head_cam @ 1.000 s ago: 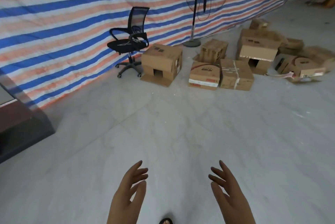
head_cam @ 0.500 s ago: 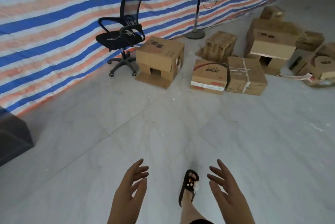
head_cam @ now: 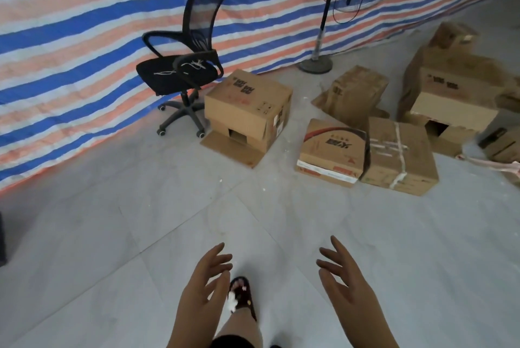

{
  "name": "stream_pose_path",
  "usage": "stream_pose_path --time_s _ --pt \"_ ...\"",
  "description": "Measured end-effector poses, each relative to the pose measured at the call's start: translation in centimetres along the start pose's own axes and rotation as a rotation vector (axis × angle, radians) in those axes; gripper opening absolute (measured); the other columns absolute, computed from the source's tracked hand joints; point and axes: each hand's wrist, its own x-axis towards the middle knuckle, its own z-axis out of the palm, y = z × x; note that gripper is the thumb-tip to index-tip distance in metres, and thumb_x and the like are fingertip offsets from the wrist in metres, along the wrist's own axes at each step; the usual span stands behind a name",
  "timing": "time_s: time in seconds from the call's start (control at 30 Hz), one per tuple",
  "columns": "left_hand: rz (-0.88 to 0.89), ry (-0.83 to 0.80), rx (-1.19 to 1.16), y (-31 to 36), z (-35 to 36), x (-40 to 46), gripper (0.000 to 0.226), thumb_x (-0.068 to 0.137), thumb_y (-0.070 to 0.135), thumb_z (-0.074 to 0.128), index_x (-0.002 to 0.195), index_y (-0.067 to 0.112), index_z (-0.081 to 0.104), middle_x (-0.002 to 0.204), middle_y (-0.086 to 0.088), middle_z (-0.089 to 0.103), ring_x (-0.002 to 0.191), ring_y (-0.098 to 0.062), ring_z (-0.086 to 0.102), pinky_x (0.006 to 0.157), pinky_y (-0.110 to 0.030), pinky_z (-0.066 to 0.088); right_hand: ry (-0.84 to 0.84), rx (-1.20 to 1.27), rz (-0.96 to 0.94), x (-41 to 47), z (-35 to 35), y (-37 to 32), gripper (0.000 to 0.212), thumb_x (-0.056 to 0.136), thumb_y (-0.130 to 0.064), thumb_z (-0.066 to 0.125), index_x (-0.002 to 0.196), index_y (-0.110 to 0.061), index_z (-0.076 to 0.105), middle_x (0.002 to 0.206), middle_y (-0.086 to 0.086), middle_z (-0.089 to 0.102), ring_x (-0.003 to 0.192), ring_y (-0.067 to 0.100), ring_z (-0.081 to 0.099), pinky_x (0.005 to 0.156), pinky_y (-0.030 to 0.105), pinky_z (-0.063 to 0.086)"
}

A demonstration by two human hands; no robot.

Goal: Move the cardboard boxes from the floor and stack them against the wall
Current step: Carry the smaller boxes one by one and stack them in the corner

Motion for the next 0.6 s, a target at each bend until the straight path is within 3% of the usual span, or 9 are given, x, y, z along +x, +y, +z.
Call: stream_pose_path --time_s 0.17,0.27,0.37,0.6 --pt "-0.01 -0.013 -0.006 0.9 2.7 11.8 0.06 0.09 -0.005 0.051 0.1 0.053 0.055 0.101 0.025 0.065 0.09 0.003 0.064 0.072 -0.003 0.045 0.009 -0.02 0.023 11.8 0.0 -0.7 0.054 0.09 -0.009 0.057 0.126 -0.044 0.038 0.122 -0.016 0.056 0.1 -0.014 0.057 0.075 0.002 0.044" --pt "0.013 -0.034 -0.002 2.5 3.8 21.0 0.05 0.09 -0.004 0.051 0.108 0.042 0.061 0.101 0.024 0.065 0.092 0.0 0.064 0.073 -0.004 0.046 0.047 -0.012 0.02 20.3 0.6 -2.5 0.052 0.091 -0.01 0.056 0.124 -0.045 0.037 0.121 -0.015 0.057 0.101 -0.014 0.055 0.074 0.001 0.044" --pt "0.061 -0.053 0.016 5.8 4.1 30.2 0.042 0.092 -0.001 0.05 0.115 0.034 0.054 0.1 0.01 0.068 0.094 0.001 0.063 0.075 -0.006 0.046 0.071 0.005 0.013 28.5 1.1 -5.6 0.05 0.092 -0.012 0.055 0.122 -0.047 0.036 0.12 -0.016 0.056 0.103 -0.011 0.056 0.073 0.001 0.045" --pt "0.035 -0.118 0.062 9.8 5.3 44.1 0.041 0.093 0.003 0.05 0.117 0.036 0.052 0.108 0.012 0.064 0.099 0.002 0.06 0.078 -0.007 0.047 0.049 0.012 0.053 42.7 2.3 -10.6 0.047 0.093 -0.014 0.052 0.126 -0.041 0.031 0.115 -0.022 0.052 0.101 -0.008 0.057 0.071 0.0 0.044"
